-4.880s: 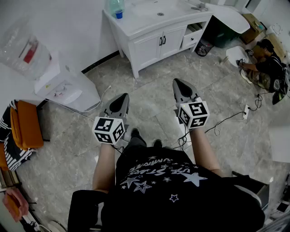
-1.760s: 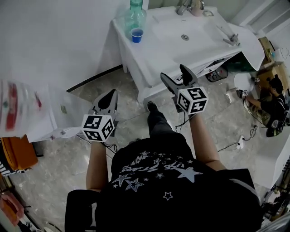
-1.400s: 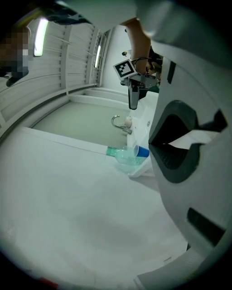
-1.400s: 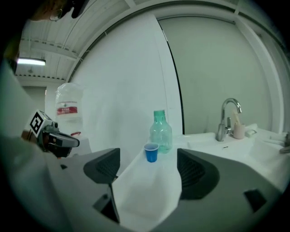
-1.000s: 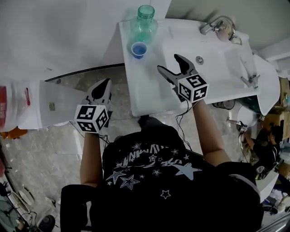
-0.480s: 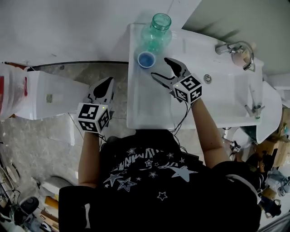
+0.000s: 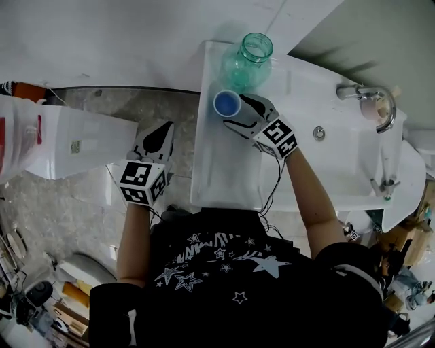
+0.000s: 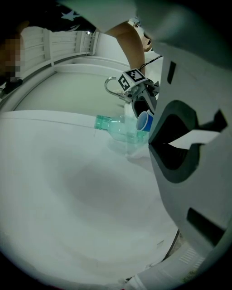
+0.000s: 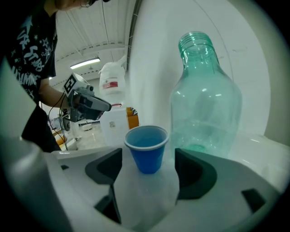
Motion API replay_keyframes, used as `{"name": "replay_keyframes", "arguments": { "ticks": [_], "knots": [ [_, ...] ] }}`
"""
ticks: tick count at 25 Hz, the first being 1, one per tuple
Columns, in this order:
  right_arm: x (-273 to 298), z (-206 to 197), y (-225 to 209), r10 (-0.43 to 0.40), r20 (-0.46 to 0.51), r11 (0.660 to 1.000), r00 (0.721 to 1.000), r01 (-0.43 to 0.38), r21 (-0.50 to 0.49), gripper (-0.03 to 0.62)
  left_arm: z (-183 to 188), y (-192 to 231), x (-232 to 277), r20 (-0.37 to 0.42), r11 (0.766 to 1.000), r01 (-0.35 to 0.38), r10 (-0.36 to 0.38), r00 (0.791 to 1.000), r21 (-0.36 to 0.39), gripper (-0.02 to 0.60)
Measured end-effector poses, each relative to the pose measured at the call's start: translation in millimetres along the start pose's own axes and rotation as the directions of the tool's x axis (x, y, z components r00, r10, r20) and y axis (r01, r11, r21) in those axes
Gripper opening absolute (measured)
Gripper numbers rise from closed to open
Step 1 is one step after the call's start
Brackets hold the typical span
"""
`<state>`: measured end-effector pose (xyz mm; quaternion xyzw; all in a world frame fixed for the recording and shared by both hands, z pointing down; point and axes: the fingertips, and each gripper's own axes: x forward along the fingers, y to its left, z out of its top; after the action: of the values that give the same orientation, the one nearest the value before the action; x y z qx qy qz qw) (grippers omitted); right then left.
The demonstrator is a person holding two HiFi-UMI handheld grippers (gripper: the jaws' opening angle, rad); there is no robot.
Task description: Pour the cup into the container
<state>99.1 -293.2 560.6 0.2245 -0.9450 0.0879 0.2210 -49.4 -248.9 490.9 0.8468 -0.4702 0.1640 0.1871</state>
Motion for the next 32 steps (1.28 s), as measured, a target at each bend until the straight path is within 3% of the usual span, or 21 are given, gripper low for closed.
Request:
{"name": "replay_keyframes", "arguments": {
  "ticks": [15,22,32],
  "knots": [
    [23.5,4.9,11.1,0.060,0.007,0.997,0.998,-0.060,-0.043,0.356,-8.7,3.7,7.9,-0.034,1.000,-0.021,0.021,0.999,-0.019,0.011],
    [36.5,4.8,14.1,0.042,-0.015,0.998,0.999,-0.042,-0.048,0.347,-11.6,4.7,8.4,-0.036,0.999,-0.029,0.028,0.999,-0.030,0.011],
    [36.7,6.4,8.9,0.014,-0.015,0.998,1.000,-0.014,-0.055,0.283,-13.2,3.3,10.3,-0.030,0.999,-0.023,0.022,0.999,-0.041,0.011]
  ]
}}
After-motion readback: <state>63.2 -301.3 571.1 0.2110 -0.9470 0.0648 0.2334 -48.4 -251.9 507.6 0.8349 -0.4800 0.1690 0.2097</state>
